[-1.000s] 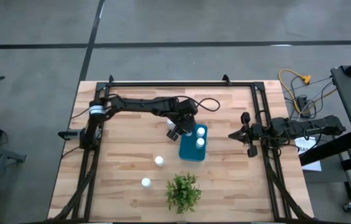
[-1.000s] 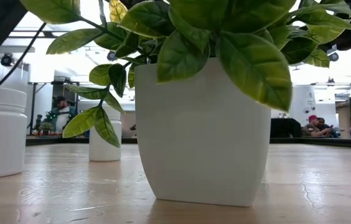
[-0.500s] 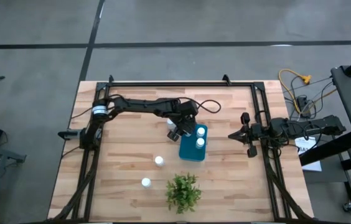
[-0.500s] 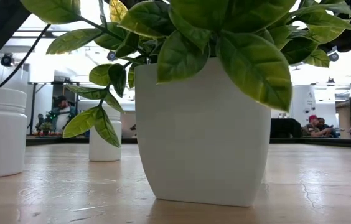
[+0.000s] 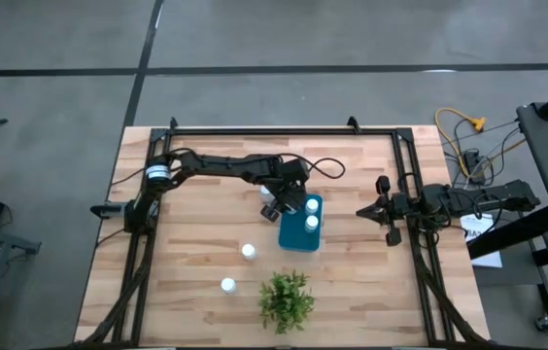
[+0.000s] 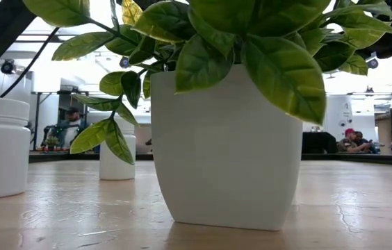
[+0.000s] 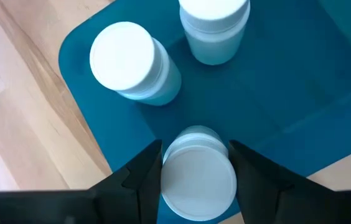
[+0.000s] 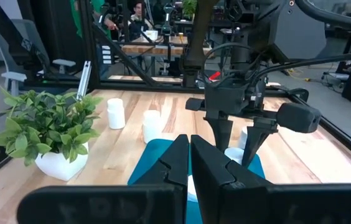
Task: Pick and place pill bottles into a basket
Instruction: Put the white pill bottle into the blue bin
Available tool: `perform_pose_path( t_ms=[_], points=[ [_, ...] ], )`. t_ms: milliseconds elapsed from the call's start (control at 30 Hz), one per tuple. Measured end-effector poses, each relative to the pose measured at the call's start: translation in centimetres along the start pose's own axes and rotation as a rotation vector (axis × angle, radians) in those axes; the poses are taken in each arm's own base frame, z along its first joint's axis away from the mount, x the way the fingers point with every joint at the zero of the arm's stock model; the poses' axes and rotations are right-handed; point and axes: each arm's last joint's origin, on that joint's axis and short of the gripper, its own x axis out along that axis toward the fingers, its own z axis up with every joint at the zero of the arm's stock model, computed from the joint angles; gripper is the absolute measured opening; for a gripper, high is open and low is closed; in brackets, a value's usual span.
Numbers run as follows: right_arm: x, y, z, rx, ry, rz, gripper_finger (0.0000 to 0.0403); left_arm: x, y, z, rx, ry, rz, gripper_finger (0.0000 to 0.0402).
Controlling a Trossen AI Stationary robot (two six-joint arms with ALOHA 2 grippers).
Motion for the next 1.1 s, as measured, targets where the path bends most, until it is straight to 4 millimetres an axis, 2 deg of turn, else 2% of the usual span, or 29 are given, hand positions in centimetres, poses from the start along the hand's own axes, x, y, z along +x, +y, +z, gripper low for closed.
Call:
perform_pose_path(
  t_ms=[533, 767, 1100],
  points=[
    [0.00, 0.00, 0.00, 0.003, 0.000, 0.000, 0.0008, 0.08, -0.02, -0.01, -0.003, 0.010, 0.005, 0.0144],
    [0.01, 0.00, -0.01, 0.003, 0.001, 0.000, 0.0008, 0.11, 0.02, -0.05, -0.015, 0.023, 0.017, 0.0211],
    [0.01, 0.00, -0.10, 0.002, 0.010, 0.000, 0.0008, 0.16, -0.04, 0.09, -0.011, 0.030, 0.030, 0.0222]
  ],
)
